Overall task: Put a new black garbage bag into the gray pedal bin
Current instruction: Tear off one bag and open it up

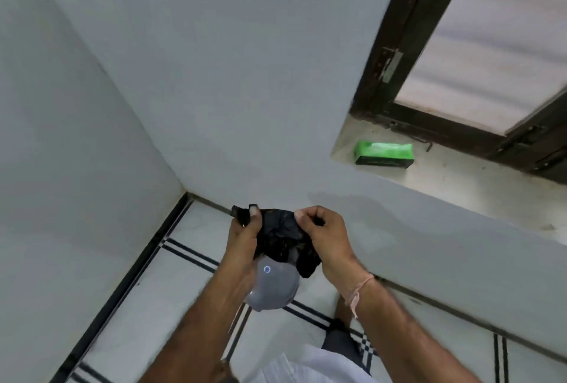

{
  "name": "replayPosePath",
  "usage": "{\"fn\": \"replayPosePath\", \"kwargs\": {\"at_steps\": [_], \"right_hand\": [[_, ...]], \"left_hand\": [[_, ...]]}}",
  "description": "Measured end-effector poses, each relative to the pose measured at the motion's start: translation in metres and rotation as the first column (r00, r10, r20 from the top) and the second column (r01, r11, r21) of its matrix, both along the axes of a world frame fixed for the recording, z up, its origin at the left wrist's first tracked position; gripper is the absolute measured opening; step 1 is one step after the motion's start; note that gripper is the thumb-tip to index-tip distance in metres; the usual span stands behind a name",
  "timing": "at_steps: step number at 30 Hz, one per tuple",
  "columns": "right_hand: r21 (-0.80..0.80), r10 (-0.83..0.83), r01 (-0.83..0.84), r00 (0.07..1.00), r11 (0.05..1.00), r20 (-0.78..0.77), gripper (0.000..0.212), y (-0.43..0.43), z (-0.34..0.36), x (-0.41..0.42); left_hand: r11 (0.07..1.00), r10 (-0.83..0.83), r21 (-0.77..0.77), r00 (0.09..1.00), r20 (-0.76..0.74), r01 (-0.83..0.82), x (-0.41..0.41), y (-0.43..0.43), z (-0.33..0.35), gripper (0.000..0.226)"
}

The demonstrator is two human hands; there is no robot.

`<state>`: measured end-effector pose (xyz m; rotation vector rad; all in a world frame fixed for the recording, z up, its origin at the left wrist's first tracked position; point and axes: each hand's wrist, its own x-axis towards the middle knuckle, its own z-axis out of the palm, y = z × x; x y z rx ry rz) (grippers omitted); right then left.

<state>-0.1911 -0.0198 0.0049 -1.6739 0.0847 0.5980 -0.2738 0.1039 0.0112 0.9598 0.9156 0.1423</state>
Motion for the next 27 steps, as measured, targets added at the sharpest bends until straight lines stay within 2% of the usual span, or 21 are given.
{"fn": "replayPosePath", "kwargs": {"at_steps": [2,4,7,10,13,16,19,20,21,22,23,24,25,27], "right_hand": [[-0.001,0.02,-0.02,1.0,1.0,0.018,0.017,0.023,0.007,-0.032],[0.024,0.053,-0.053,0.999,0.998,0.01,0.013,0.041,0.018,-0.06],[0.081,0.14,-0.133,0.986,0.988,-0.089,0.021,0.06,0.037,-0.099],[0.022,0.178,-0.177,0.968,0.984,-0.178,0.027,0.066,0.039,-0.124],[0.014,0.093,-0.092,0.975,0.996,-0.202,0.023,0.07,0.04,-0.135],[0.058,0.009,0.001,0.984,0.998,-0.178,0.013,0.076,0.045,-0.143],[0.08,-0.038,0.044,0.997,0.996,-0.072,0.008,0.08,0.047,-0.148],[0.073,-0.023,0.025,0.999,0.997,-0.028,0.008,0.08,0.048,-0.149],[0.067,0.005,-0.006,1.0,0.998,0.005,0.007,0.08,0.049,-0.149],[0.069,0.033,-0.034,0.999,0.997,0.023,0.005,0.079,0.05,-0.15],[0.088,0.061,-0.063,0.998,0.994,0.025,0.004,0.079,0.053,-0.151],[0.113,0.089,-0.091,0.996,0.989,0.02,0.006,0.081,0.057,-0.151],[0.136,0.114,-0.115,0.993,0.984,0.015,0.009,0.082,0.06,-0.151],[0.171,0.157,-0.159,0.987,0.972,0.027,0.009,0.085,0.068,-0.151]], "left_hand": [[0.981,-0.189,0.039,0.982,0.015,0.188,-0.036,0.023,0.011,0.046],[0.965,-0.238,0.106,0.97,-0.042,0.242,-0.068,0.041,0.017,0.038],[0.992,-0.066,0.109,0.996,-0.057,0.071,-0.107,0.075,0.023,0.028],[0.997,0.051,0.066,0.998,-0.023,-0.049,-0.131,0.103,0.024,0.026],[0.987,0.156,0.032,0.988,-0.008,-0.155,-0.15,0.117,0.022,0.021],[0.986,0.161,0.055,0.987,-0.03,-0.159,-0.166,0.123,0.02,0.02],[0.993,0.06,0.103,0.992,-0.109,-0.048,-0.181,0.129,0.012,0.02],[0.982,0.028,0.187,0.988,-0.151,0.001,-0.184,0.127,0.009,0.029],[0.932,-0.007,0.353,0.979,-0.206,0.081,-0.186,0.124,0.007,0.045],[0.825,-0.032,0.541,0.969,-0.245,0.164,-0.188,0.12,0.006,0.06],[0.715,-0.058,0.67,0.973,-0.225,0.198,-0.188,0.114,0.009,0.067],[0.664,-0.133,0.716,0.976,-0.172,0.216,-0.184,0.107,0.015,0.067],[0.694,-0.225,0.686,0.971,-0.084,0.22,-0.178,0.098,0.027,0.061],[0.802,-0.374,0.52,0.926,0.052,0.294,-0.165,0.085,0.046,0.043]]}}
